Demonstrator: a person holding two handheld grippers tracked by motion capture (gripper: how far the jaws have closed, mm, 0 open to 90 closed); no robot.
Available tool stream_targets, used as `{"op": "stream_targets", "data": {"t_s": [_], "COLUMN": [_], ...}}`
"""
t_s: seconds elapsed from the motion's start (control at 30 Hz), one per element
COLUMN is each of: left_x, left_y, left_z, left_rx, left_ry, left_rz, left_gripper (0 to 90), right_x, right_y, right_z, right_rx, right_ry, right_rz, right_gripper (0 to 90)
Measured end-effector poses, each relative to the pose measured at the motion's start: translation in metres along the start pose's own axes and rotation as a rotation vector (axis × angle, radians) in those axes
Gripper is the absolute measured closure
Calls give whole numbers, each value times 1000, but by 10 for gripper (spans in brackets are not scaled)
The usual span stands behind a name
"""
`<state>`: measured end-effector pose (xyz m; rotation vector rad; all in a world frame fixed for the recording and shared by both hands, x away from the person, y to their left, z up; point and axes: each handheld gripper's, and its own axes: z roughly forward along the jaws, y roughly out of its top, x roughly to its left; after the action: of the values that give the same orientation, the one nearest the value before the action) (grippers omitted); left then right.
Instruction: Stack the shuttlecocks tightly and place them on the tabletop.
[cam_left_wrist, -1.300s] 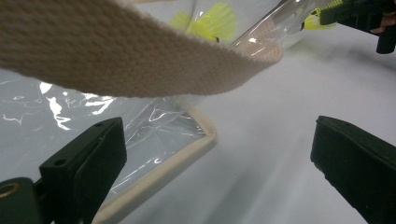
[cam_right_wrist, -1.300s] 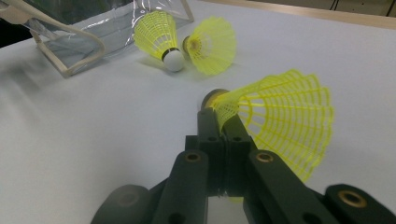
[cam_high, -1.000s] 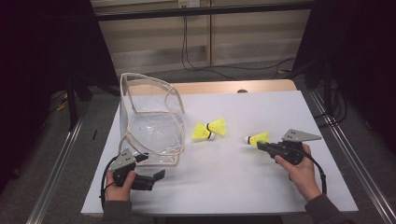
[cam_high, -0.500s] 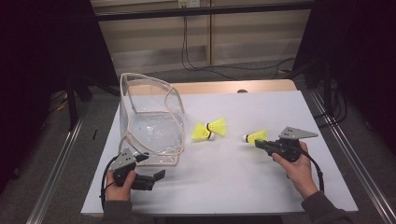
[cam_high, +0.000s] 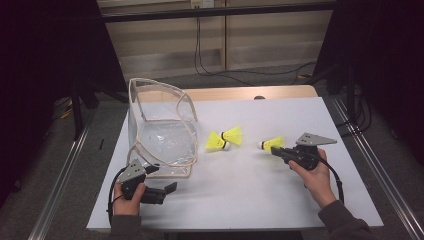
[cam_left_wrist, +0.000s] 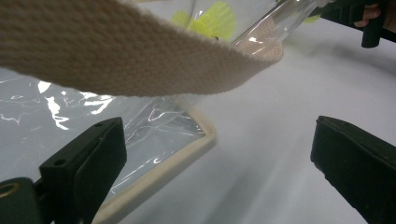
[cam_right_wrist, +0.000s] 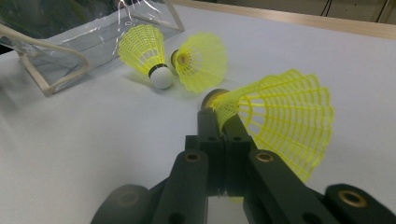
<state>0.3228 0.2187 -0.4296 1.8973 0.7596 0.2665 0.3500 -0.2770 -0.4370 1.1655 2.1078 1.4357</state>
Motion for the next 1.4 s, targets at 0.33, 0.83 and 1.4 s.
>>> {"op": "stream_targets", "data": {"t_s": [0.33, 0.83, 1.4], "left_x": [0, 0, -1], "left_y": [0, 0, 0], "left_z": [0, 1, 2], "left_rx": [-1, 8, 6], "left_ry": [-2, 0, -4], "left_rz": [1, 7, 1], "left_gripper": [36, 36, 36], "right_x": [-2, -3, -5], "right_y": [0, 4, 8], "right_z": [5, 6, 10], "right_rx": [10, 0, 19], "right_ry": [-6, 1, -8], "right_rz": [8, 17, 11], "right_gripper": [890, 891, 892]}}
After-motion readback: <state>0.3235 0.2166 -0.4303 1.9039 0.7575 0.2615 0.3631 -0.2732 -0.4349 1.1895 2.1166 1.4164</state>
